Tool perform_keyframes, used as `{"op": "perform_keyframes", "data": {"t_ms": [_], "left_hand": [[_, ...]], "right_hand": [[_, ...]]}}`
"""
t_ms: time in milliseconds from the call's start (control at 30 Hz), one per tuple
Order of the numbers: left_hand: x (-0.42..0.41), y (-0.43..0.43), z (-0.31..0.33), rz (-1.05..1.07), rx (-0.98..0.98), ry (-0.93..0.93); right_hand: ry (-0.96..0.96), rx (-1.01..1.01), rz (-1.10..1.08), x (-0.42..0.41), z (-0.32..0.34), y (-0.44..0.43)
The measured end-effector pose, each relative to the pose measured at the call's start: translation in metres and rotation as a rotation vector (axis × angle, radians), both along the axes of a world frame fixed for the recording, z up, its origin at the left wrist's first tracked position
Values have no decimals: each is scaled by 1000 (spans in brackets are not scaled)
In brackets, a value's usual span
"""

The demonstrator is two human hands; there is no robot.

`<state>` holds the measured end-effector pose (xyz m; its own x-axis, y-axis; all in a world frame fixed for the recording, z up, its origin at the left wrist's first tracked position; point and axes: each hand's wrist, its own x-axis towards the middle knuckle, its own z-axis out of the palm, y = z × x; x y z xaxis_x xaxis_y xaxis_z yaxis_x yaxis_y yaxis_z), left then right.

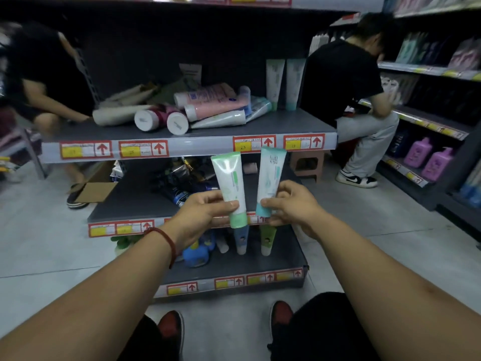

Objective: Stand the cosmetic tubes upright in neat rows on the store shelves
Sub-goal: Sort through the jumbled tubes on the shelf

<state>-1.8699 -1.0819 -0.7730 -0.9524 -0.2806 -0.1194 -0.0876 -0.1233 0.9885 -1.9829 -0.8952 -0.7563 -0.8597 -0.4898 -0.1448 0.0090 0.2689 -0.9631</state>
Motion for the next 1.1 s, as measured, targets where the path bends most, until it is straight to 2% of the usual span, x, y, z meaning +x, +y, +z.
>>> {"op": "perform_keyframes", "data": {"t_ms": [267,533,867,1100], "left_hand": [[-19,22,67,70,-83,140],[-94,34,137,161,-173,241],[-235,29,153,239,-517,177],[-321,6,160,307,-1005,54]], "right_hand": [[228,-49,-63,-11,63,24],[330,-99,-235,-87,109,38],[427,24,-269,-208,117,27],[532,104,-205,-285,117,-7]]}}
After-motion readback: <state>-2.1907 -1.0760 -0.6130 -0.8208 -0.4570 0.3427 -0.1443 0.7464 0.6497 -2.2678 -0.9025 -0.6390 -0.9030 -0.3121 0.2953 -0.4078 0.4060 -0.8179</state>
